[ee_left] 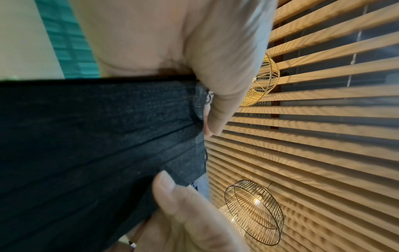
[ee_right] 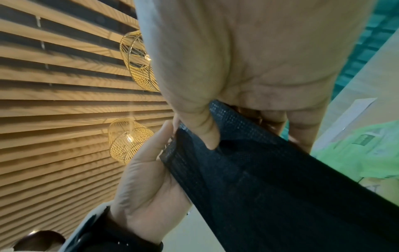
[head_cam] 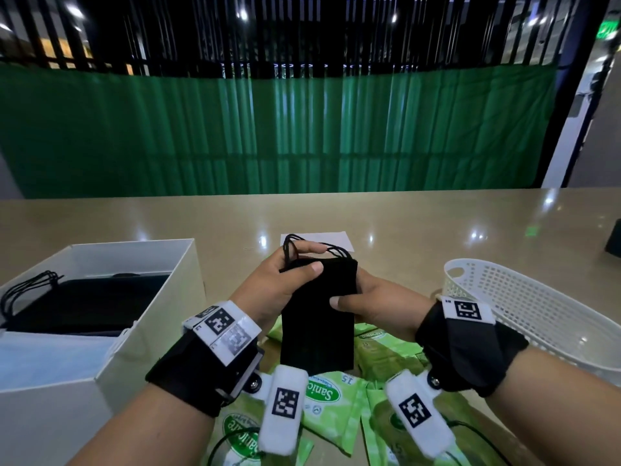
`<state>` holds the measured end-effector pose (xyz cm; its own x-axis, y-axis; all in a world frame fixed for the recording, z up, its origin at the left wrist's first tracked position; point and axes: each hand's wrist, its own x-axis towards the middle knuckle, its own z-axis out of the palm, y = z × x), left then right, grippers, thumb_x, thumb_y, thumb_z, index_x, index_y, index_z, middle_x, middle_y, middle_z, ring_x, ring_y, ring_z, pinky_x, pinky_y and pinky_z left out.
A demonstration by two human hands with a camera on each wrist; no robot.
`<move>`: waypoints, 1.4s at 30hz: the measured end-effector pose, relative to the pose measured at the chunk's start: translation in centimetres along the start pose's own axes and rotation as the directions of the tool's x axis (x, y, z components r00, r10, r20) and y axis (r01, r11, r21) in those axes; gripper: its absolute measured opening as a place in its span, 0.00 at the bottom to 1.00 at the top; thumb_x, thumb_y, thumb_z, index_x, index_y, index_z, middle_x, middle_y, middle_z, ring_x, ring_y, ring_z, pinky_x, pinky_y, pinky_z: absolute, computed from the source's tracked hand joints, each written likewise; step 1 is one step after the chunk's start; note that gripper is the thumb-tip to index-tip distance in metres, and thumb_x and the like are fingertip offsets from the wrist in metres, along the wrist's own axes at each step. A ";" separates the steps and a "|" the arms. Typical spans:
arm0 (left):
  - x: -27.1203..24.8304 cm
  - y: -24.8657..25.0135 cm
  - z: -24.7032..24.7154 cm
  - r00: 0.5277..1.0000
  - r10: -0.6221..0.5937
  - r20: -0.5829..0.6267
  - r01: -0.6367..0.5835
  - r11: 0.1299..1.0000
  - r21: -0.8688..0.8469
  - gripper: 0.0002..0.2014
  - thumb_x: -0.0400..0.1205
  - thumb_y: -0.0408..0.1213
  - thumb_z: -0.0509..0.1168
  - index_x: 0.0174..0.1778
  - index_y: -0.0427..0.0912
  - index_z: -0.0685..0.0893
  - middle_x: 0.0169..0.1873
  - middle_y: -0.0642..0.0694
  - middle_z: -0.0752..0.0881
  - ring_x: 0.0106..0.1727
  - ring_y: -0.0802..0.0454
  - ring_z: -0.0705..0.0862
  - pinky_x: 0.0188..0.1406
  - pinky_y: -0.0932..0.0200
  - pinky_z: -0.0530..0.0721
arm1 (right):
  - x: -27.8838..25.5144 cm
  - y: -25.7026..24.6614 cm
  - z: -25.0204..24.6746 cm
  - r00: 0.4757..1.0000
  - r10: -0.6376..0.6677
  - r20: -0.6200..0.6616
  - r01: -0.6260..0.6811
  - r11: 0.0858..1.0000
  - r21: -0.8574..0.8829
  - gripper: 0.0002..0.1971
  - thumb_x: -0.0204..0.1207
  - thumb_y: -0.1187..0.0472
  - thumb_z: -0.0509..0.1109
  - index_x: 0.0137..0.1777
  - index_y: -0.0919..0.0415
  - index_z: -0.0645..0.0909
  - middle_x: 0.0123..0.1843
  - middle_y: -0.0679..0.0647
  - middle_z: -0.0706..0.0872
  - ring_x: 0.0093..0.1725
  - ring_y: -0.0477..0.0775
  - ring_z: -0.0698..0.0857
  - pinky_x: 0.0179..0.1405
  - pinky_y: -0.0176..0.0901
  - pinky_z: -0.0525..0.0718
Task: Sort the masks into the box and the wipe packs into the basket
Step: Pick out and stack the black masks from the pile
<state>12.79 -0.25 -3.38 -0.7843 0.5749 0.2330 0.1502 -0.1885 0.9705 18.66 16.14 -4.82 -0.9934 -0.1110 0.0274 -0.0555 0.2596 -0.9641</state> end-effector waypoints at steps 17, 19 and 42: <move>1.4 5.8 -1.6 0.957 0.152 -0.247 -0.207 0.954 -0.215 0.13 0.87 0.33 0.54 0.58 0.54 0.78 0.20 0.54 0.70 0.19 0.61 0.68 0.21 0.72 0.71 | 0.1 2.9 -1.2 0.973 0.231 0.022 -0.232 0.972 0.041 0.12 0.70 0.60 0.78 0.52 0.62 0.85 0.45 0.57 0.89 0.39 0.50 0.87 0.43 0.39 0.85; 1.4 5.6 -2.6 0.930 0.129 -0.345 -0.212 0.954 -0.214 0.10 0.86 0.31 0.56 0.56 0.50 0.79 0.25 0.53 0.73 0.22 0.62 0.72 0.23 0.72 0.74 | -0.1 3.2 -2.3 0.977 0.210 -0.033 -0.198 0.956 0.217 0.36 0.53 0.50 0.87 0.57 0.71 0.81 0.45 0.67 0.84 0.37 0.57 0.84 0.39 0.43 0.82; 1.0 6.3 -5.2 0.952 -0.103 -0.287 -0.020 0.919 -0.395 0.08 0.84 0.33 0.57 0.51 0.51 0.78 0.17 0.55 0.65 0.13 0.63 0.62 0.10 0.73 0.58 | -2.5 1.0 -6.8 0.967 0.213 -0.136 -0.096 0.807 0.582 0.26 0.46 0.60 0.84 0.41 0.57 0.73 0.22 0.46 0.61 0.16 0.43 0.58 0.12 0.33 0.63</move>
<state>9.82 -4.99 2.65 -0.9351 0.3385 0.1047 -0.0840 -0.4990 0.8625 20.42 23.18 -4.01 -0.9866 0.0787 -0.1430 0.1084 -0.3385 -0.9347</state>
